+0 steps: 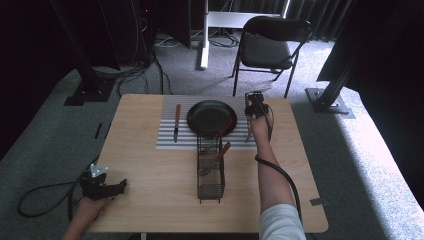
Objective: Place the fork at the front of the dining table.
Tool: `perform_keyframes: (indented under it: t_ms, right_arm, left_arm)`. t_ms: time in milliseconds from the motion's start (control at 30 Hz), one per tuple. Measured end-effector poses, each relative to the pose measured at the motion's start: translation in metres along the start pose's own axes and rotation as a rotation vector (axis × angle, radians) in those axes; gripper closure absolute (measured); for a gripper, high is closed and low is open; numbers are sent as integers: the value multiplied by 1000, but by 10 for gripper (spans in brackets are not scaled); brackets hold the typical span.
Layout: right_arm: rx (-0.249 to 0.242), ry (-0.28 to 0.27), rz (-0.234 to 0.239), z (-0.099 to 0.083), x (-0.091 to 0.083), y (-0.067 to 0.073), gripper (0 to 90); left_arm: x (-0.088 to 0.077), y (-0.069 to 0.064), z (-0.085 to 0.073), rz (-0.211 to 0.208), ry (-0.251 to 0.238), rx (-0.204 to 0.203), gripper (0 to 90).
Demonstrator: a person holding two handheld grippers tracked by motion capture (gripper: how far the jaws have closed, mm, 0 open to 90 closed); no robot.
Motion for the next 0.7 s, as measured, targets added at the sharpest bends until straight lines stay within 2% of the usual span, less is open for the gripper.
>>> perform_keyframes:
  t_ms: [67, 100, 233, 433, 567, 700]
  right_arm:
    - [1, 13, 17, 1, 5, 0, 805]
    - [5, 33, 5, 2, 15, 1, 805]
    - [15, 76, -14, 2, 36, 5, 805]
    - [68, 101, -26, -2, 58, 1, 805]
    - [98, 89, -19, -4, 59, 0, 773]
    - [88, 58, -21, -9, 42, -3, 712]
  left_arm:
    - [0, 0, 0, 0, 0, 0, 0]
    - [0, 0, 0, 0, 0, 0, 0]
    - [0, 0, 0, 0, 0, 0, 0]
    - [0, 0, 0, 0, 0, 0, 0]
    - [0, 0, 0, 0, 1, 1, 0]
    - [0, 0, 0, 0, 0, 0, 0]
Point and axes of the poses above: each handheld gripper's, and its own axes: x roughly forward along the jaws, z roughly out of its top, y roughly to its left, the point moved 5 cm from there along x, roughly forward along the jaws, and after that the axes turned 4 degrees about y, right-handed, at the moved point
